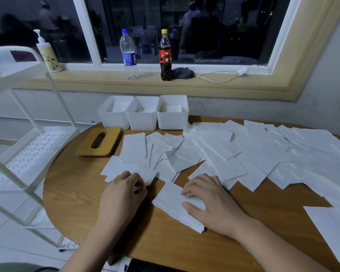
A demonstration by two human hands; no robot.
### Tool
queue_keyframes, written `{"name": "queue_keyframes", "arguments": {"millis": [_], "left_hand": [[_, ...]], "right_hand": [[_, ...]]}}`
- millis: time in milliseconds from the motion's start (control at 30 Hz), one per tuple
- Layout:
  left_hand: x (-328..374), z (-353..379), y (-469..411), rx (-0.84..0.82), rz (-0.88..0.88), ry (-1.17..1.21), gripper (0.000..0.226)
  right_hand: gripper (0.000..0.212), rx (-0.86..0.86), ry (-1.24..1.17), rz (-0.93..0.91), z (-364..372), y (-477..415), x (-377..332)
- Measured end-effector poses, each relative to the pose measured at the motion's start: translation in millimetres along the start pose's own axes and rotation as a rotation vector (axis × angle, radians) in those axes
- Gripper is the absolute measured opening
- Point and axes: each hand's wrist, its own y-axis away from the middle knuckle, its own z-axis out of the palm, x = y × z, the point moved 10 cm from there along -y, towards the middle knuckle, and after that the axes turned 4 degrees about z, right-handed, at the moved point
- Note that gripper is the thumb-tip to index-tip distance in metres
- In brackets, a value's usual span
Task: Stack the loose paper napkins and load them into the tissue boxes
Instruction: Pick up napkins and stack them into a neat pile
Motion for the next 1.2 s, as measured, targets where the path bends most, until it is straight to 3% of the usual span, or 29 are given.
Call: {"name": "queue_keyframes", "arguments": {"millis": [167, 300, 400, 467, 567, 633, 733, 833, 1200], "left_hand": [[28.7, -27.8, 10.3, 0.113, 0.001, 0.147, 0.01], [67.3, -45.1, 12.9, 0.102, 0.134, 0.393, 0.01], [76.6, -43.1, 14.2, 0.051, 0.064, 0.71, 0.006], [76.8, -38.8, 13.3, 0.035, 0.009, 0.883, 0.005], [62.1, -30.5, 6.8, 0.035, -0.116, 0.984, 0.003], [53.3, -18.2, 3.6, -0.034, -0.208, 0.965, 0.013], [42.7, -1.0, 1.9, -0.134, -0.287, 0.859, 0.024], [34.4, 10.4, 1.9, -0.166, -0.31, 0.815, 0.01], [22.4, 36.9, -1.9, -0.311, -0.237, 0.478, 0.009]], "right_hand": [[0.027, 0.082, -0.108, 0.114, -14.9, -2.6, 9.4], [0.059, 0.064, -0.294, 0.25, -19.5, -2.3, 19.8], [0.082, 0.007, -0.513, 0.326, -18.8, -1.4, 21.1], [0.072, -0.015, -0.61, 0.31, -22.4, -2.3, 18.8], [0.029, -0.017, -0.802, 0.317, -28.6, -0.2, 18.6], [0.017, -0.011, -0.84, 0.353, -28.2, 4.7, 23.1], [0.017, -0.066, -0.806, 0.395, -19.6, 9.7, 24.1], [0.023, -0.076, -0.783, 0.416, -15.0, 11.6, 25.3], [0.035, -0.102, -0.562, 0.482, -4.1, 18.0, 41.0]]}}
